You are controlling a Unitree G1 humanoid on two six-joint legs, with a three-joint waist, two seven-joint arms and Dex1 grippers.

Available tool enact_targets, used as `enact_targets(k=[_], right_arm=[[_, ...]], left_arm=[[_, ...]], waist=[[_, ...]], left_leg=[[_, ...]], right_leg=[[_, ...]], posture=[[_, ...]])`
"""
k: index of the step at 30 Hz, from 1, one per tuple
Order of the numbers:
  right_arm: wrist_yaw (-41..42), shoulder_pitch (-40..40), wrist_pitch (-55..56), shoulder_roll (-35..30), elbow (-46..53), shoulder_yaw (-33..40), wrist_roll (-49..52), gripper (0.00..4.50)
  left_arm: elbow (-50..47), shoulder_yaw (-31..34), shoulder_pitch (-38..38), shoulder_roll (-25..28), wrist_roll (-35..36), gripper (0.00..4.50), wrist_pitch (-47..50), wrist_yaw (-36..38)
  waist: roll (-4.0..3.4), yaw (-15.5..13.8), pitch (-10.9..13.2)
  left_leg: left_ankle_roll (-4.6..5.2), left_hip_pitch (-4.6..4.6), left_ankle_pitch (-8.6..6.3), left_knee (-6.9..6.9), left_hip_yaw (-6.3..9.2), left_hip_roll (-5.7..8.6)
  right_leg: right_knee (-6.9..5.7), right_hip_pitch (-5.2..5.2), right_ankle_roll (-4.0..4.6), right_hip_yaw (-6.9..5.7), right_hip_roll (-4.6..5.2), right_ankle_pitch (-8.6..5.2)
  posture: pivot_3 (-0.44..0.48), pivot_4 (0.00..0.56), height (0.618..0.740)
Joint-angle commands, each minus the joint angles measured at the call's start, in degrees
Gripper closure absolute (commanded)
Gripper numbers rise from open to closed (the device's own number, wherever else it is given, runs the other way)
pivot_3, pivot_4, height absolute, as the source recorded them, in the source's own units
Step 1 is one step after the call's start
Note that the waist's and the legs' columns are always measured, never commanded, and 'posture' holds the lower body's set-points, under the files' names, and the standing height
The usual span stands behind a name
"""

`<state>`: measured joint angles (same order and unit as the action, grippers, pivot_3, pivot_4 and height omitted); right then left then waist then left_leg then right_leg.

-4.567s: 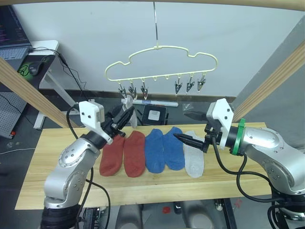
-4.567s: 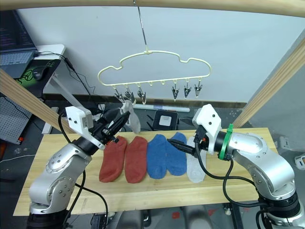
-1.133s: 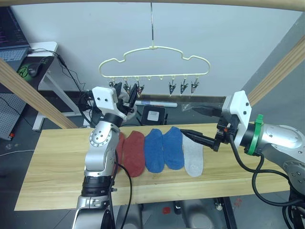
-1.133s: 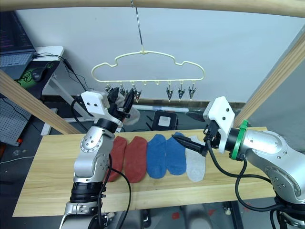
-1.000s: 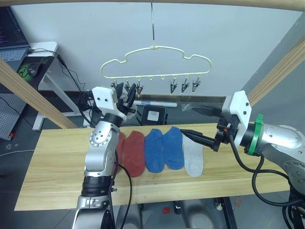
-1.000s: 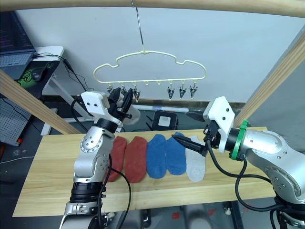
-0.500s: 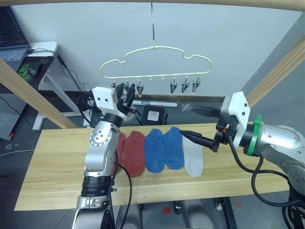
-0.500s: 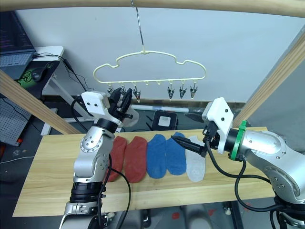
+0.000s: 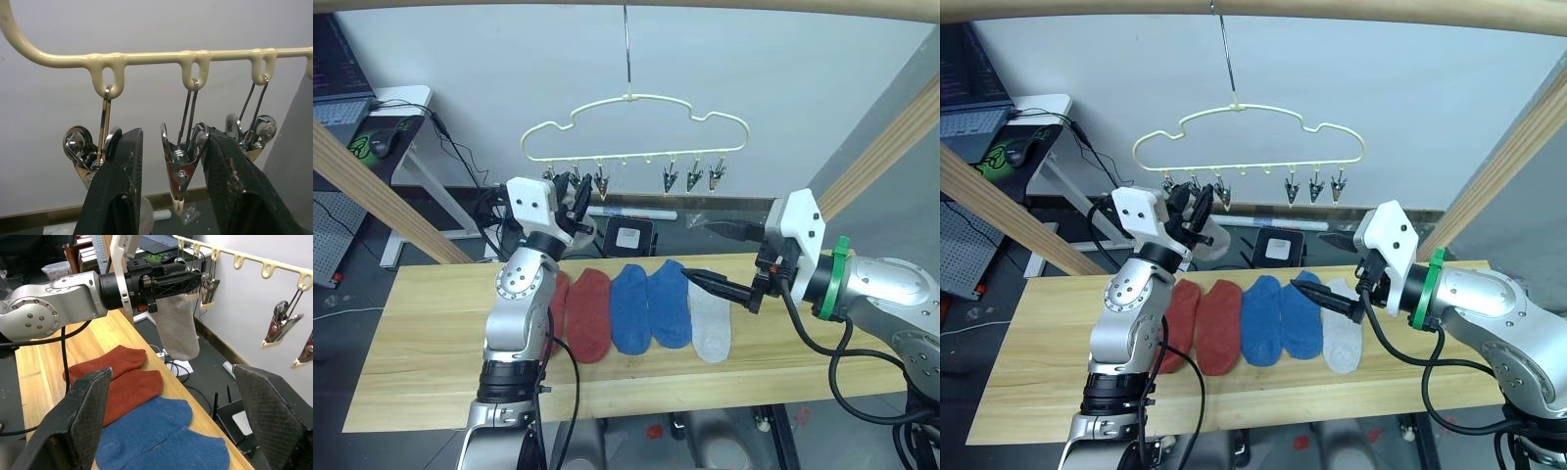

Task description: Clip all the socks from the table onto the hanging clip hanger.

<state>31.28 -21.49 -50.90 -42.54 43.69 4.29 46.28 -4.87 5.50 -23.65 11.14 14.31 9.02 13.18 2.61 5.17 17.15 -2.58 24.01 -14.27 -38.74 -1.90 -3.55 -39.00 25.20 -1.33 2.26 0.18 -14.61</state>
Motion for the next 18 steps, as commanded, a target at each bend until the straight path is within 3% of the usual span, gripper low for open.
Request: enact_targets(k=[1, 14, 18], right_arm=[[0.4, -0.43, 1.32, -0.45, 1.53, 0.37, -0.01, 0.36], [0.49, -0.09, 2.03, -0.5, 1.44, -0.19, -0.33, 0.36], [0.5, -0.02, 2.09, -0.5, 1.45, -0.21, -0.37, 0.36]], left_arm=[[-3.56, 0.16, -1.39, 0.55, 0.46, 2.68, 0.97, 0.26], [-5.16, -0.04, -1.87, 1.49, -0.05, 2.68, 4.04, 0.06], [-5.32, 0.1, -2.01, 1.42, 0.17, 3.5, 4.31, 0.17]], waist=[[0.0, -0.02, 0.0], [0.0, -0.03, 0.0], [0.0, -0.03, 0.0]], left_leg=[[0.0, 0.0, 0.0, 0.0, 0.0, 0.0], [0.0, 0.0, 0.0, 0.0, 0.01, 0.0], [0.0, 0.0, 0.0, 0.0, 0.02, 0.0]], right_leg=[[0.0, 0.0, -0.01, 0.0, 0.0, 0.0], [0.0, 0.01, 0.0, 0.0, 0.0, 0.0], [0.0, 0.01, 0.0, 0.0, 0.0, 0.0]], posture=[[-0.217, 0.27, 0.735], [-0.208, 0.269, 0.735], [-0.208, 0.269, 0.735]])
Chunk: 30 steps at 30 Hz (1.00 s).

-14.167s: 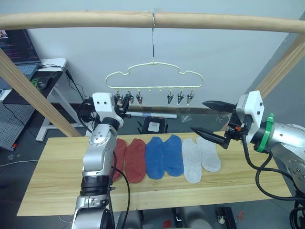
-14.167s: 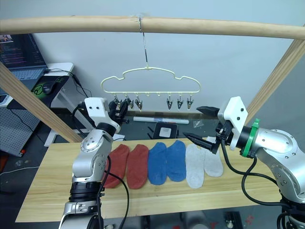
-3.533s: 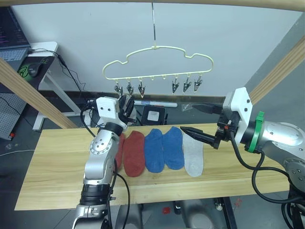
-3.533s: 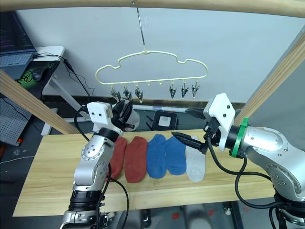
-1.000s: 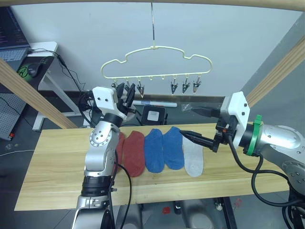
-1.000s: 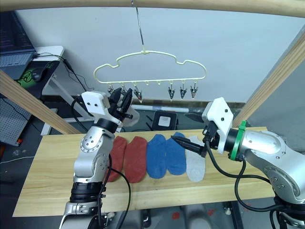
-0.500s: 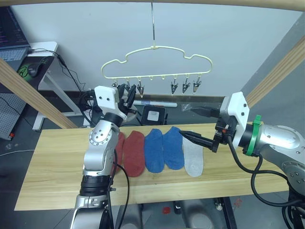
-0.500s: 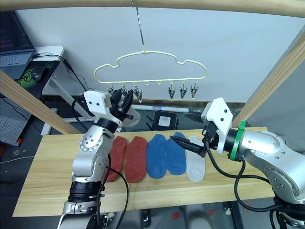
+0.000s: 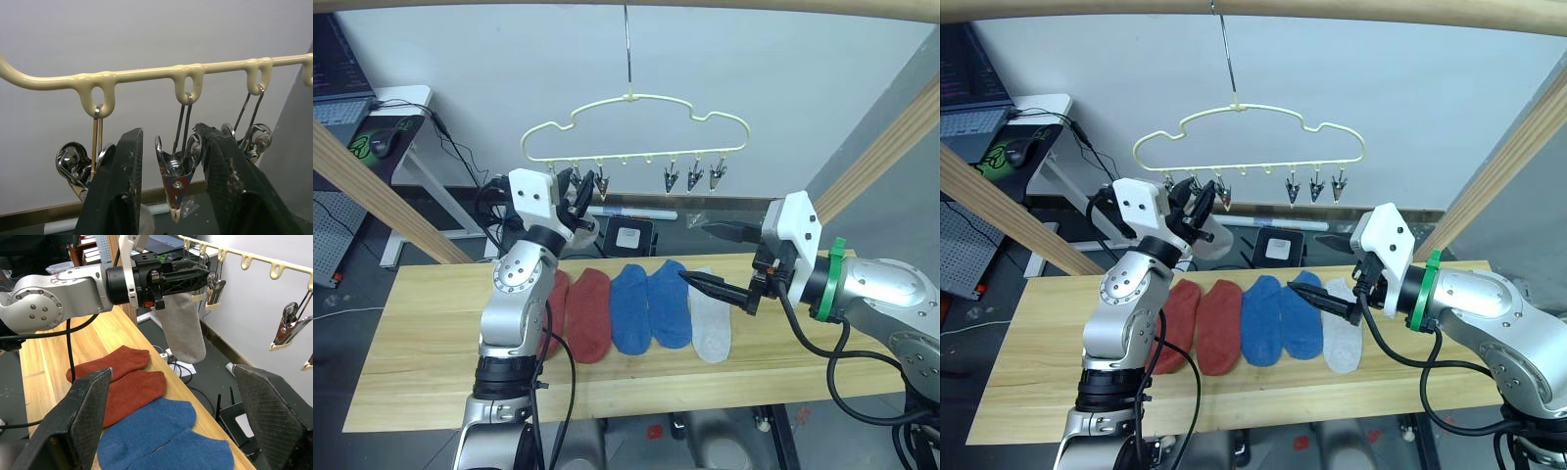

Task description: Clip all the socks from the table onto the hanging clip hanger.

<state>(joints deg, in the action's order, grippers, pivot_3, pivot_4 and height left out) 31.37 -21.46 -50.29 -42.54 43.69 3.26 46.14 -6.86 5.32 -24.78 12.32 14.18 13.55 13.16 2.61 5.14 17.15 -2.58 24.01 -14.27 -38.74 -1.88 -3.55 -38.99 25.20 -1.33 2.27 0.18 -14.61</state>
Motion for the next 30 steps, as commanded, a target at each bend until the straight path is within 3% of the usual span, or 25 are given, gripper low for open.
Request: enact_targets(k=[1, 4, 13, 30], right_arm=[[0.42, -0.02, 1.49, -0.5, 1.46, 0.82, -0.23, 0.36], [0.4, 0.16, 1.56, -0.52, 1.55, 0.76, -0.33, 0.36], [0.74, 1.38, 2.39, -1.61, 1.53, -1.17, -3.72, 0.36], [-4.21, 5.46, 1.54, -1.59, -1.83, -6.79, -18.18, 0.36]], left_arm=[[-3.37, 0.31, -0.91, 0.24, 0.33, 3.74, -0.2, 0.21], [-3.51, 0.38, -0.94, 0.34, 0.4, 4.21, -0.17, 0.28], [-5.94, 1.29, -0.48, 1.55, 2.68, 4.25, 3.07, 1.53], [-10.56, 8.43, -1.26, 10.58, 23.62, 4.25, 22.16, 11.9]], waist=[[0.0, 0.0, 0.0], [0.0, 0.0, 0.0], [0.0, 0.0, 0.0], [-0.01, -0.03, 0.01]], left_leg=[[0.0, 0.0, 0.0, 0.0, 0.0, 0.0], [0.0, 0.0, 0.0, 0.0, -0.01, 0.0], [0.0, 0.0, 0.0, 0.0, -0.01, 0.0], [-0.01, -0.02, 0.0, 0.0, 0.0, -0.02]], right_leg=[[0.0, 0.0, 0.0, 0.0, 0.0, 0.0], [0.0, 0.0, 0.0, 0.01, 0.0, 0.0], [0.0, 0.0, 0.0, 0.01, 0.0, 0.0], [-0.01, 0.03, -0.23, 0.01, -0.01, -0.14]], posture=[[-0.208, 0.269, 0.735], [-0.21, 0.269, 0.735], [-0.203, 0.27, 0.735], [-0.204, 0.284, 0.735]])
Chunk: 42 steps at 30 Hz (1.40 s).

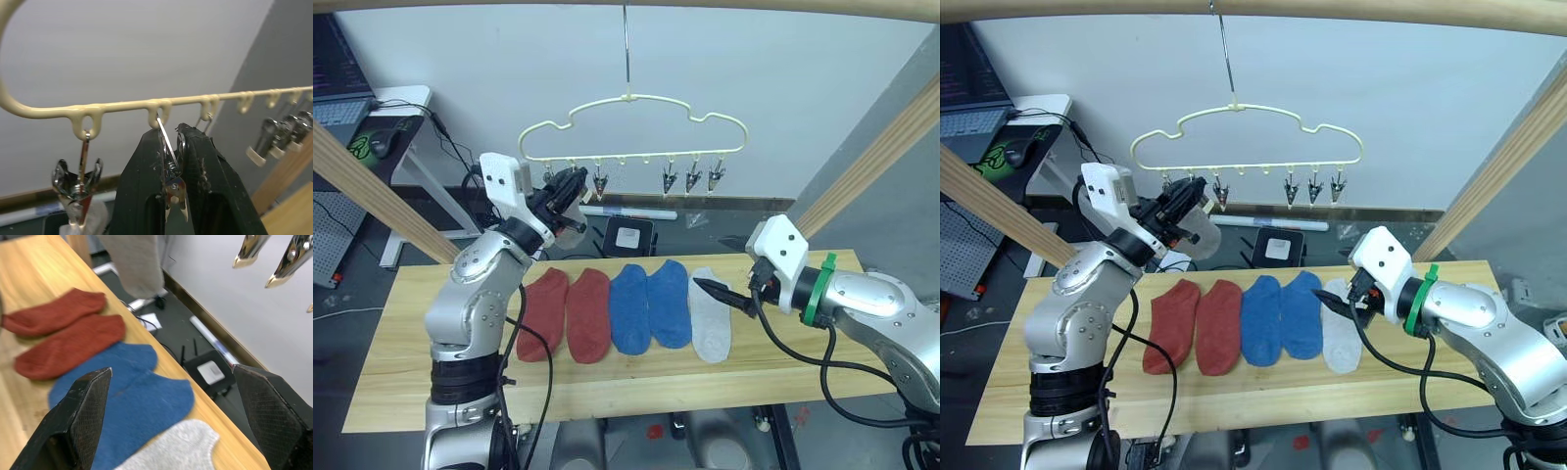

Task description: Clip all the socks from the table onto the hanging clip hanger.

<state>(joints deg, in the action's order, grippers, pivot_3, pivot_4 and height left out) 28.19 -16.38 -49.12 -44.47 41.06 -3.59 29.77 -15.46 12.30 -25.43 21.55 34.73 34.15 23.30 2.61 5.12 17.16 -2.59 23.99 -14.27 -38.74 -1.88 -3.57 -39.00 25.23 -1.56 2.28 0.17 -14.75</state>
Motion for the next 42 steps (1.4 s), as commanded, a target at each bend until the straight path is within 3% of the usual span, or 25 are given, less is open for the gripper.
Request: enact_targets(k=[1, 15, 27, 38, 42], right_arm=[[-1.38, 0.56, 0.17, 0.52, 0.6, -0.03, -2.38, 0.36], [-5.8, 2.22, 0.13, 5.37, -5.5, -2.75, -10.06, 0.36], [-5.68, 5.0, 18.96, 14.09, -27.93, -4.81, -19.97, 0.36], [-5.0, 1.46, 24.24, 21.17, -46.59, -2.35, -21.64, 0.36], [-4.07, 1.71, 22.71, 22.49, -46.47, -1.03, -20.43, 1.29]], left_arm=[[-1.75, 1.59, -0.92, 1.85, 3.86, 4.25, 2.19, 2.26], [0.04, 5.74, -3.79, 5.81, 12.58, 4.25, 10.16, 3.04], [-4.96, 4.92, -0.91, 7.49, 13.69, 4.25, 10.93, 2.09], [-7.95, 5.13, 0.93, 8.02, 15.45, 4.25, 12.43, 0.51], [-8.31, 5.13, 0.97, 8.17, 16.39, 4.25, 13.0, 0.38]], waist=[[0.0, -0.01, 0.0], [-0.01, -0.07, 0.04], [-0.22, -0.24, 1.4], [-0.61, -0.51, 3.31], [-0.64, -0.64, 3.39]], left_leg=[[0.0, 0.0, 0.0, 0.0, -0.01, 0.0], [0.0, 0.01, 0.0, 0.01, 0.0, 0.01], [0.0, -0.02, -0.01, 0.03, -0.03, 0.0], [-0.01, -0.04, 0.0, 0.07, -0.08, -0.01], [-0.02, -0.04, -0.01, 0.12, -0.07, -0.01]], right_leg=[[0.0, 0.0, 0.0, 0.0, 0.0, 0.0], [0.03, 0.03, 0.0, 0.04, 0.0, 0.0], [0.02, 0.04, -0.01, 0.12, -0.01, -0.01], [0.01, 0.08, -0.01, 0.2, 0.0, -0.02], [0.04, 0.08, -0.01, 0.19, 0.0, -0.02]], posture=[[-0.205, 0.285, 0.735], [-0.193, 0.31, 0.735], [-0.144, 0.377, 0.735], [-0.105, 0.411, 0.735], [-0.102, 0.411, 0.735]])
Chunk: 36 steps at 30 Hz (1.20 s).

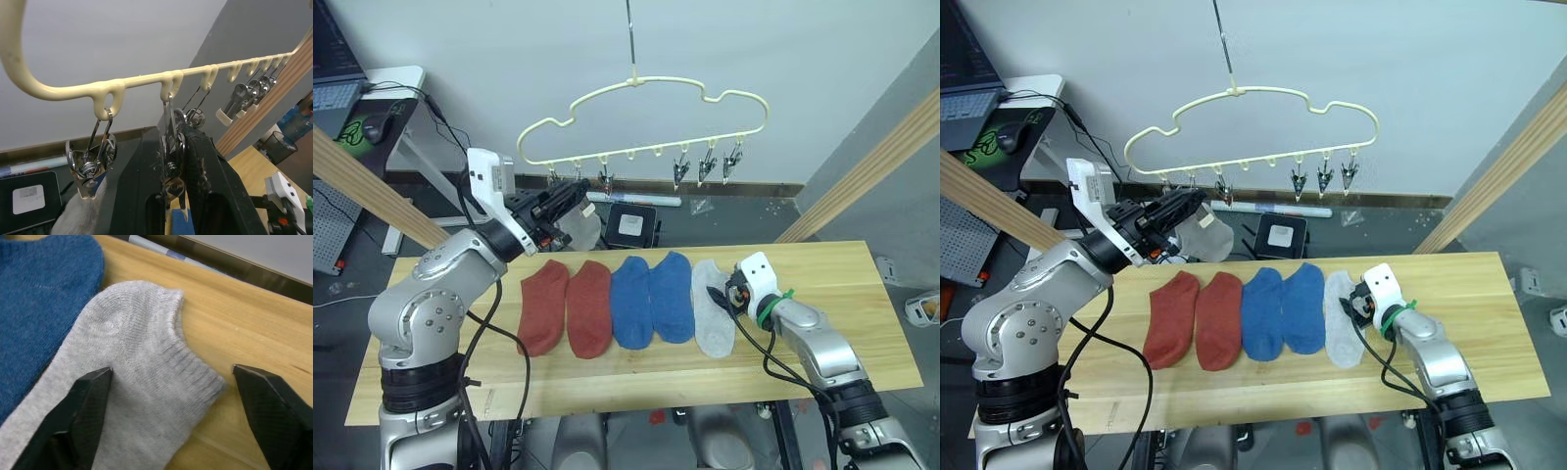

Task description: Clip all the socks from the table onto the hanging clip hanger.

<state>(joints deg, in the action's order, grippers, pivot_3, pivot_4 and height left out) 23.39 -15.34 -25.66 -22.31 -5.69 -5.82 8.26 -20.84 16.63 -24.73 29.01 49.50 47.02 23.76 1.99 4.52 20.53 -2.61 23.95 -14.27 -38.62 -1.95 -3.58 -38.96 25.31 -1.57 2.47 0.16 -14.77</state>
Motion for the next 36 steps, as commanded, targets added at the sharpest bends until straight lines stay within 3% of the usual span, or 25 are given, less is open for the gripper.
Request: enact_targets(k=[1, 9, 15, 21, 27, 36], right_arm=[[0.98, 0.86, -0.87, 0.46, 0.6, 1.21, 0.87, 1.67], [2.56, 1.82, -0.23, 0.2, 3.62, 0.85, -0.21, 4.5], [10.48, 0.9, -0.12, -5.12, 15.69, -1.97, 0.32, 4.5], [20.8, -7.74, 2.45, -8.2, 25.56, -8.39, 1.04, 4.5], [25.4, -17.66, 8.36, -5.24, 22.98, -15.91, -3.02, 4.5], [26.97, -22.8, 16.54, -1.87, 15.58, -20.05, -8.38, 4.5]], left_arm=[[-2.97, 0.83, 0.24, 0.73, 1.85, 4.25, 0.29, -0.11], [-1.76, 0.71, -0.22, 1.31, 2.14, 4.25, 0.03, 0.59], [-0.33, 1.33, -0.45, 2.74, 3.61, 4.26, 0.69, 2.61], [2.34, 2.3, -0.9, 4.49, 5.94, 4.26, 1.87, 4.67], [3.33, 2.07, -1.33, 4.9, 6.81, 4.26, 2.2, 5.75], [3.54, 2.26, -0.87, 5.81, 9.98, 4.26, 4.54, 6.72]], waist=[[-0.02, -0.05, 0.03], [-0.03, -0.1, 0.05], [-0.04, -0.05, 0.05], [-0.04, 0.29, 0.05], [-0.03, 0.19, 0.05], [-0.02, 0.17, 0.04]], left_leg=[[0.0, 0.0, 0.0, 0.01, -0.01, 0.0], [-0.04, -0.06, 0.02, 0.2, -0.03, 0.01], [-0.18, -0.06, 0.1, 0.46, -0.15, 0.03], [-0.37, -0.06, 0.2, 0.65, -0.03, -0.01], [-0.38, -0.02, 0.21, 0.64, -0.05, 0.02], [-0.5, 0.04, 0.28, 0.62, -0.03, 0.0]], right_leg=[[0.01, 0.0, 0.0, 0.0, 0.0, 0.0], [0.03, 0.0, -0.03, 0.0, 0.02, -0.02], [0.1, 0.13, -0.04, 0.0, 0.03, -0.02], [0.1, 0.23, -0.05, -0.05, -0.04, -0.03], [0.13, 0.24, -0.03, -0.11, 0.01, -0.02], [0.14, 0.24, 0.22, -0.15, 0.09, 0.13]], posture=[[-0.102, 0.411, 0.735], [-0.109, 0.392, 0.735], [-0.113, 0.372, 0.735], [-0.125, 0.356, 0.735], [-0.13, 0.34, 0.735], [-0.134, 0.33, 0.735]])
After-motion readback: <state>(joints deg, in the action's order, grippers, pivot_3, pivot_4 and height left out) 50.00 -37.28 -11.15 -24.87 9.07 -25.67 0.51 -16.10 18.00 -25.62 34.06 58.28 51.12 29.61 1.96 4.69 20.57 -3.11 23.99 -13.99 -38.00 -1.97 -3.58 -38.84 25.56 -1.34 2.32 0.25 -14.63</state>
